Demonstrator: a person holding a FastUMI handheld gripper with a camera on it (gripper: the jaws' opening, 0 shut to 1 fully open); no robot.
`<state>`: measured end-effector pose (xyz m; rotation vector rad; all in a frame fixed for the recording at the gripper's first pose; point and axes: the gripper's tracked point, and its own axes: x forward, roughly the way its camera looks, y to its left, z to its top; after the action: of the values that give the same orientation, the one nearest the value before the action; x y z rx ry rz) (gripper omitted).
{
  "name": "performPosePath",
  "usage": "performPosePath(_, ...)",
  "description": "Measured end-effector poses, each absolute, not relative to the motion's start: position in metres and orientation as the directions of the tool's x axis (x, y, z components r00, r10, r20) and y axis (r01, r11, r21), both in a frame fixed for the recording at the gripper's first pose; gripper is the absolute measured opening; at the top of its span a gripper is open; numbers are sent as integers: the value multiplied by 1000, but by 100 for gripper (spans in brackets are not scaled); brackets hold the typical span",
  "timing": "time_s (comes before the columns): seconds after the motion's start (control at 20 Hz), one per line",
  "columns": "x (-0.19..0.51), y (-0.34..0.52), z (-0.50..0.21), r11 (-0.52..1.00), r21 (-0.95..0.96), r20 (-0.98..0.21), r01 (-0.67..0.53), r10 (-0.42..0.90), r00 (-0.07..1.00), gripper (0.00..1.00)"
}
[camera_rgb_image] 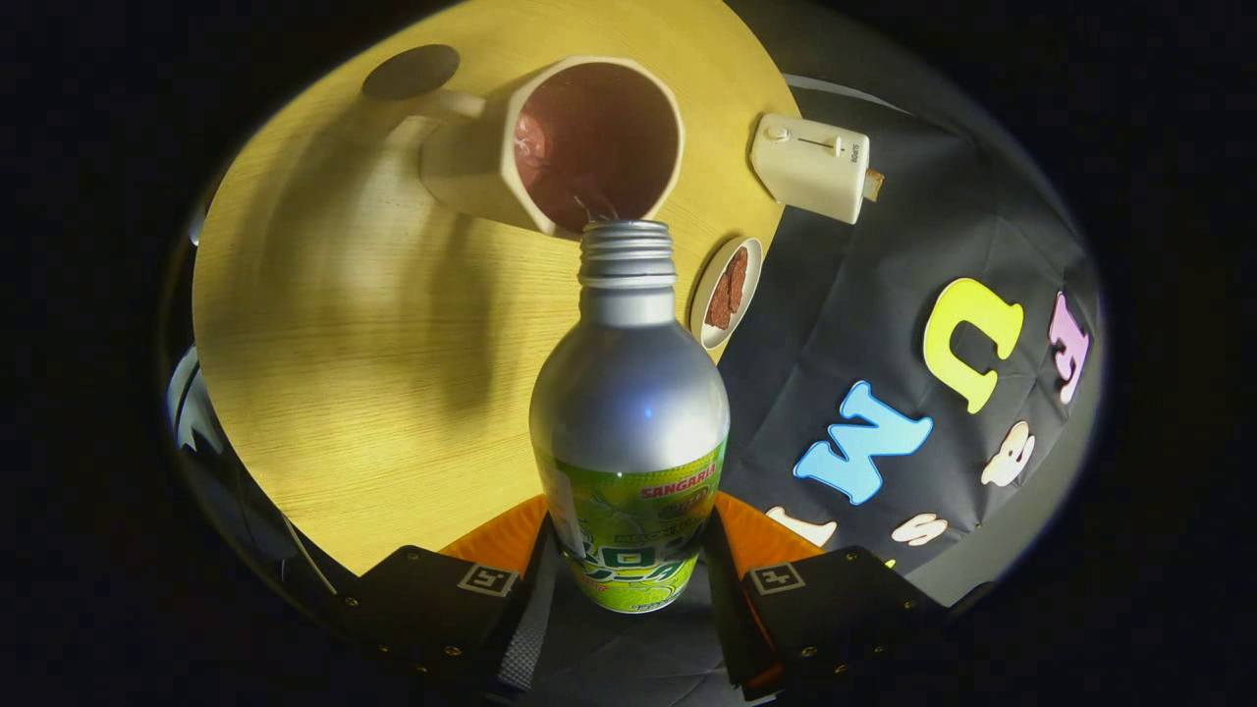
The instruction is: Take the bottle from table, then pour the juice into the cup, finally place the bottle on the coaster
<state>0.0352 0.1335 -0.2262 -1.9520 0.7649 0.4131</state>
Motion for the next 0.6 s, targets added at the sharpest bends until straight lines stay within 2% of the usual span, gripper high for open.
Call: performPosePath(0.6,42,145,-215,-443,-609,-563,-657,-342,753,70)
